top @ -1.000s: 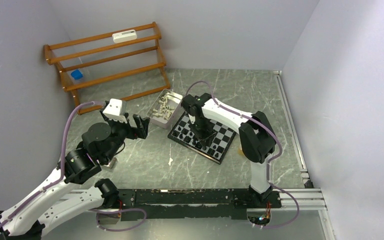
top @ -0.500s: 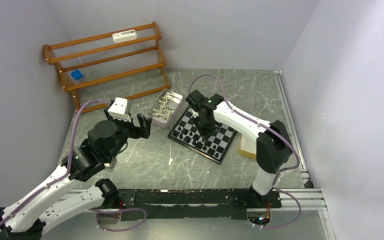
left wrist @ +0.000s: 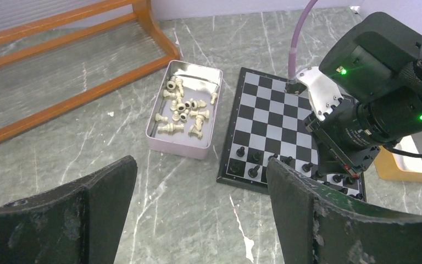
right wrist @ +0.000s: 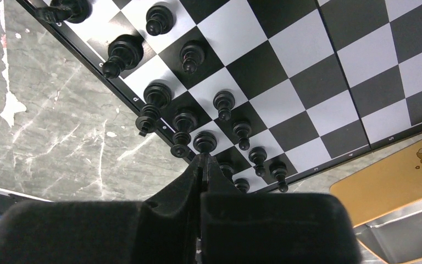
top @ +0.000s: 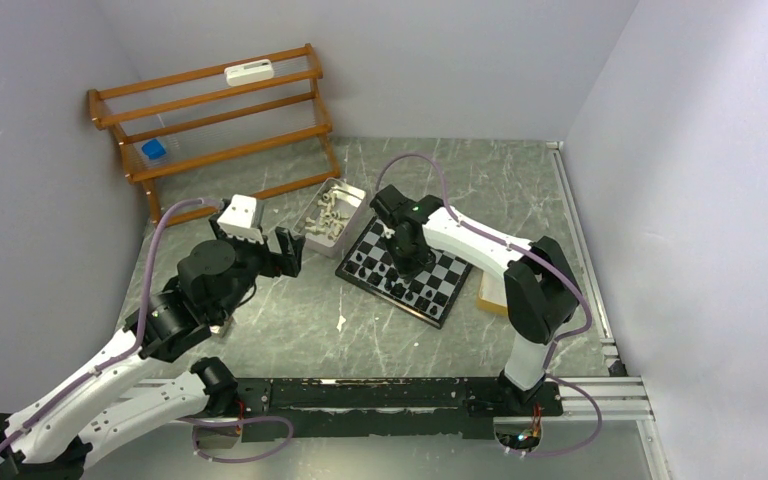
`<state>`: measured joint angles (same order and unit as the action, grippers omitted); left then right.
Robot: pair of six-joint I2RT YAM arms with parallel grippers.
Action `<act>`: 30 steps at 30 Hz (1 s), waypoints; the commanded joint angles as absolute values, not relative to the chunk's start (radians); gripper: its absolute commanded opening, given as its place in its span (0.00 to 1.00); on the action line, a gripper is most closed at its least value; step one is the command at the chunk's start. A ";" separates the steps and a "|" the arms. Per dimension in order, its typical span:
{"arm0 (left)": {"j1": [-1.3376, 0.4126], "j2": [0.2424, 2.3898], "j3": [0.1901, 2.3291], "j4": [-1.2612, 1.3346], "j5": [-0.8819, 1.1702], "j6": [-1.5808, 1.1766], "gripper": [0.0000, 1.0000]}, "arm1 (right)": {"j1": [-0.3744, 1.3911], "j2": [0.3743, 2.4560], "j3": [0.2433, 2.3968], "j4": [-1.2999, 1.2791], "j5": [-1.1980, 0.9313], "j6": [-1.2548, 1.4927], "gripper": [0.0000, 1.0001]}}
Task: Set up the chess pieces on the board
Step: Reset both arms
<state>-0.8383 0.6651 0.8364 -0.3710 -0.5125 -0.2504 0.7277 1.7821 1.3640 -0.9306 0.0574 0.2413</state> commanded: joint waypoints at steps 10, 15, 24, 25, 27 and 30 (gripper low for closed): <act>-0.834 0.663 0.827 -0.362 -0.529 -0.253 0.93 | 0.721 1.772 1.295 -0.875 0.040 0.239 0.00; -0.834 0.662 0.828 -0.363 -0.532 -0.255 0.93 | 0.721 1.764 1.265 -0.864 0.031 0.236 0.00; -0.834 0.656 0.824 -0.361 -0.540 -0.254 0.95 | 0.720 1.745 1.297 -0.878 0.086 0.256 0.00; -0.834 0.659 0.822 -0.362 -0.539 -0.256 0.95 | 0.717 1.736 1.310 -0.876 0.097 0.260 0.03; -0.835 0.673 0.822 -0.363 -0.535 -0.262 0.95 | 0.714 1.714 1.340 -0.868 0.113 0.268 0.08; -0.836 0.706 0.833 -0.374 -0.483 -0.275 0.96 | 0.714 1.665 1.381 -0.848 0.118 0.282 0.10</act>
